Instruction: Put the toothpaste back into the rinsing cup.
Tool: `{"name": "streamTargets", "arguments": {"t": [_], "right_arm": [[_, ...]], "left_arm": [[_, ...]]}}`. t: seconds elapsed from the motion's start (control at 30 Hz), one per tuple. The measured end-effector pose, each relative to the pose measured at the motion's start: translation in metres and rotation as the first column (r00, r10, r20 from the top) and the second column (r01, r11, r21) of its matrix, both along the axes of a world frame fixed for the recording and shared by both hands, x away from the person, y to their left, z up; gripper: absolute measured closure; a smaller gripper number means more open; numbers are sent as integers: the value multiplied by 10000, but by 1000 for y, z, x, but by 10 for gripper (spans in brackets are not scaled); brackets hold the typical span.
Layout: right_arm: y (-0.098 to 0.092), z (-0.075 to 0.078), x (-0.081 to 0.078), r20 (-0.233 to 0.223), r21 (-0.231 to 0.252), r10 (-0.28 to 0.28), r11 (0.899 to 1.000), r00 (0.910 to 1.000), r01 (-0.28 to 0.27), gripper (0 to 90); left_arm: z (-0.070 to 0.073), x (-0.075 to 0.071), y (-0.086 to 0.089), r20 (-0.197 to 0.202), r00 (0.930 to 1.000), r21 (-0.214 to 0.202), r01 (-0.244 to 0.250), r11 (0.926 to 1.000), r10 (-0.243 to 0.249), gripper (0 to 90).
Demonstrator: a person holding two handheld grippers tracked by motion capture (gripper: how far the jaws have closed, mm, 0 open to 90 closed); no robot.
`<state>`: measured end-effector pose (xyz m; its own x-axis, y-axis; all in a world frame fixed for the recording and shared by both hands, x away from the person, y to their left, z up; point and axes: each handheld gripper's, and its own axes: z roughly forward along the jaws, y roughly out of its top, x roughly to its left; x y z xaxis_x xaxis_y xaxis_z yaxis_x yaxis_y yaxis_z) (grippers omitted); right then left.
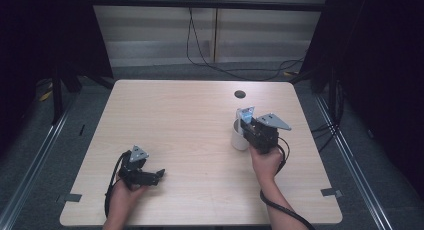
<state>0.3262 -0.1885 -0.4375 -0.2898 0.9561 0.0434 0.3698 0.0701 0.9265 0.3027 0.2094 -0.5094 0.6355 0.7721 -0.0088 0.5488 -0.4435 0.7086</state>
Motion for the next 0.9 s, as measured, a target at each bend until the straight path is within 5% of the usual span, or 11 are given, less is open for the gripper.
{"name": "streamTargets", "arguments": {"t": [0.9], "right_arm": [[2, -8, -2, -55, -92, 131, 9999, 9999, -131, 637]], "left_arm": [[0, 0, 0, -3, 10000, -5, -2, 10000, 2, 69]]}}
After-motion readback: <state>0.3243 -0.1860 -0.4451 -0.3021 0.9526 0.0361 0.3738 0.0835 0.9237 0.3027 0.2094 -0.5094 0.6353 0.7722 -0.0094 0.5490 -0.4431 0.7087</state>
